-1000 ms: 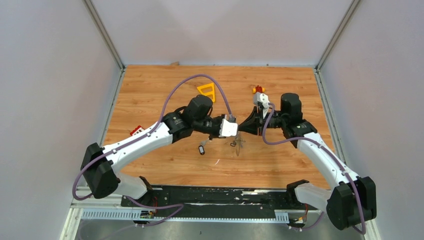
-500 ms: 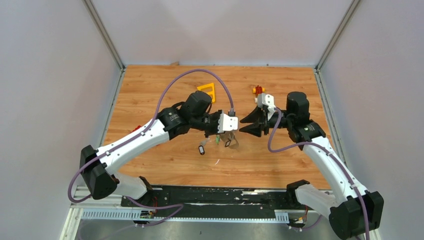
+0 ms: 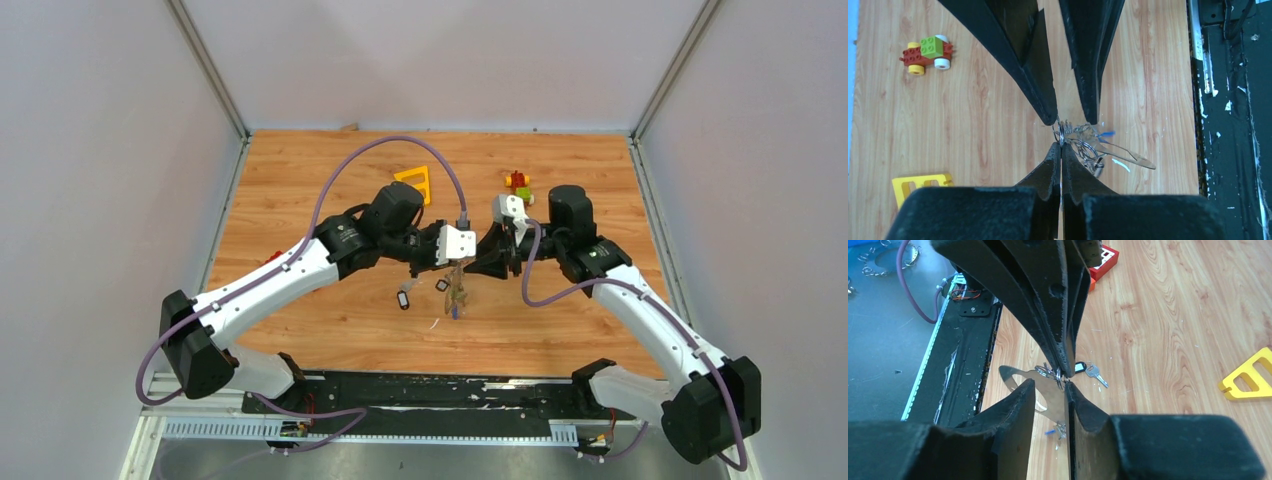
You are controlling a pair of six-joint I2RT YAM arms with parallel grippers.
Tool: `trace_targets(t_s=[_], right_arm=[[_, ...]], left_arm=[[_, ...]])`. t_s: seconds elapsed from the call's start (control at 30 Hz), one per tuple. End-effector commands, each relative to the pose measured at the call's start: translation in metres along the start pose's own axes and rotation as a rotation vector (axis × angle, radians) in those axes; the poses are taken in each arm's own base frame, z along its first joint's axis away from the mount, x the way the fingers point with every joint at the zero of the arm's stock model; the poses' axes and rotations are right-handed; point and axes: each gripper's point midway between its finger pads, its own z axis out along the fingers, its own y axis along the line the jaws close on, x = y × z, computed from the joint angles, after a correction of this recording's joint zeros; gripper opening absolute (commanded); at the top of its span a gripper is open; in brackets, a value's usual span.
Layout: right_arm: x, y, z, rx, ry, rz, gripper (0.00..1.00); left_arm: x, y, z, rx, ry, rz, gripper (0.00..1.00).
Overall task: Put the keys on the keyring
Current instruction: Adjust the keyring.
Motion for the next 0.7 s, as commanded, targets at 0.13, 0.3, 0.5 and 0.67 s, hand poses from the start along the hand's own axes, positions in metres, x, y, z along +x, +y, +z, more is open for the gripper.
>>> trace_targets(t_s=[0.13, 0.3, 0.5, 0.67], right_arm=[[-0.003, -0.009, 0.009, 0.012, -0.001, -0.033, 0.27], [0.000, -0.008, 0.011, 0.009, 0.005, -0.025, 0.22], [0.005, -0.010, 0.009, 0.033, 0.019, -0.042, 0.19], [0.004, -0.008, 0.007, 0.041, 0.023, -0.062, 0.16]], left_arm=[[-0.021, -0.002, -0.002, 0.004, -0.094, 0.006, 0.00], [-0.023, -0.003, -0.001, 0.004, -0.107, -0.001, 0.00], [-0.032, -0.005, -0.007, -0.007, -0.160, 0.007, 0.00], [-0.036, -0.006, -0.011, -0.017, -0.187, 0.021, 0.00]])
